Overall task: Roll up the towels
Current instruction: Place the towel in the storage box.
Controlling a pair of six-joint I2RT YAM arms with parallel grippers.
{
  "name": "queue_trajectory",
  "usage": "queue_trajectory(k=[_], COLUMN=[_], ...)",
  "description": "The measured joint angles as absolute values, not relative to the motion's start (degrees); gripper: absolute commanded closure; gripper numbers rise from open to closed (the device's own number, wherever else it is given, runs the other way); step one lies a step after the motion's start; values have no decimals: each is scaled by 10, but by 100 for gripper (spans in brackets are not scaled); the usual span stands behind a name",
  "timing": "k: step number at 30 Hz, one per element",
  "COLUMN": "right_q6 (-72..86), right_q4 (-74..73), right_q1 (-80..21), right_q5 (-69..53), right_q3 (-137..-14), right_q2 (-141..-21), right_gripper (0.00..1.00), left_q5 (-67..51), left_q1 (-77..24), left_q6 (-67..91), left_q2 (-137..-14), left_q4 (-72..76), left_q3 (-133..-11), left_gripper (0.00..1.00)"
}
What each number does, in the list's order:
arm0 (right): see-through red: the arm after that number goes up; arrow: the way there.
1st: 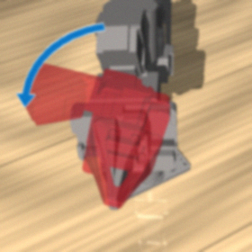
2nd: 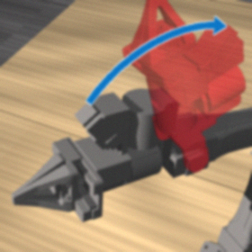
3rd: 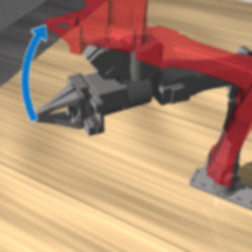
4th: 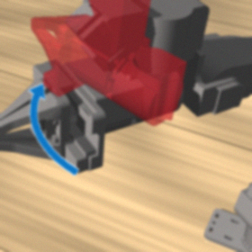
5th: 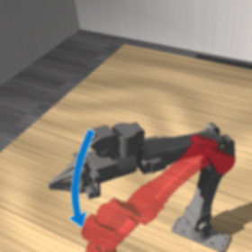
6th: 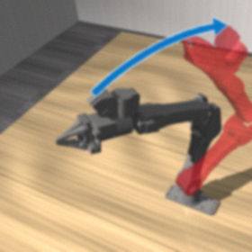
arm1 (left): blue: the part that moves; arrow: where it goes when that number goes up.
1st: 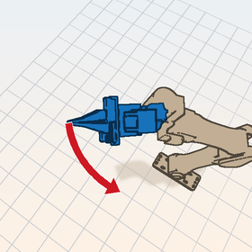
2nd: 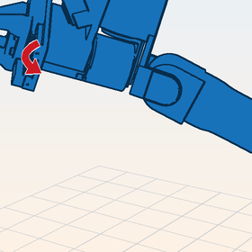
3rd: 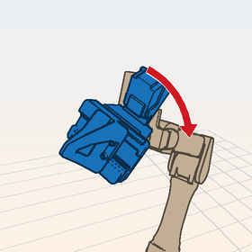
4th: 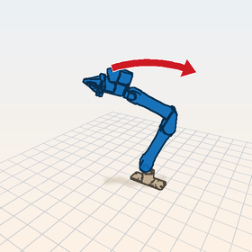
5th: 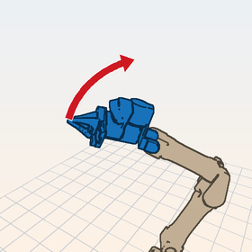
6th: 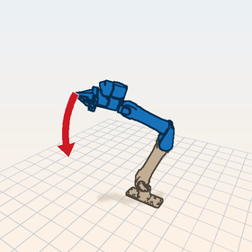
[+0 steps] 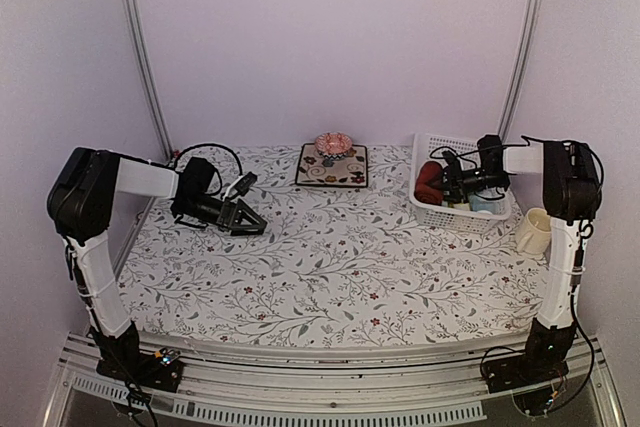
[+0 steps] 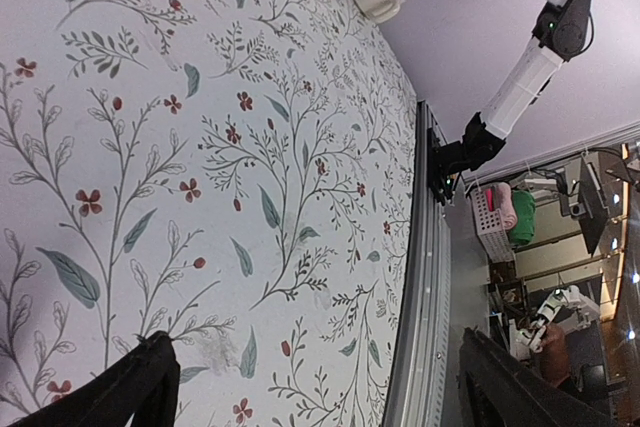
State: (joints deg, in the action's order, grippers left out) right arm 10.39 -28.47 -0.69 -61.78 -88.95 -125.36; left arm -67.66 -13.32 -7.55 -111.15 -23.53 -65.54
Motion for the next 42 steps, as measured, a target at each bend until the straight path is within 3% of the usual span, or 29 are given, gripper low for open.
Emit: queue_trajectory(k=[5, 6, 7, 8, 42], right_q6=[91, 90, 88, 83, 124], right_q4=[-319, -326, -331, -338, -458], right_q1=[-9, -10, -11, -13, -59], right_q5=[-581, -573, -568, -558, -386], right_q3=[-908, -912, -915, -920, -1003], right_q2=[-1254, -1254, -1254, -1255, -1219], right_gripper=[49, 40, 4, 1, 1], left_q5=[-678, -678, -678, -679, -685], left_q1=[-133, -133, -133, -133, -133], left_q6=[-75, -75, -75, -75, -76], left_q2=[-1112, -1112, -1112, -1112, -1112], left_q4=[-235, -236, -236, -236, -243], left_q3=[-655, -655, -655, -655, -655], left_gripper=[3, 3, 3, 3, 3])
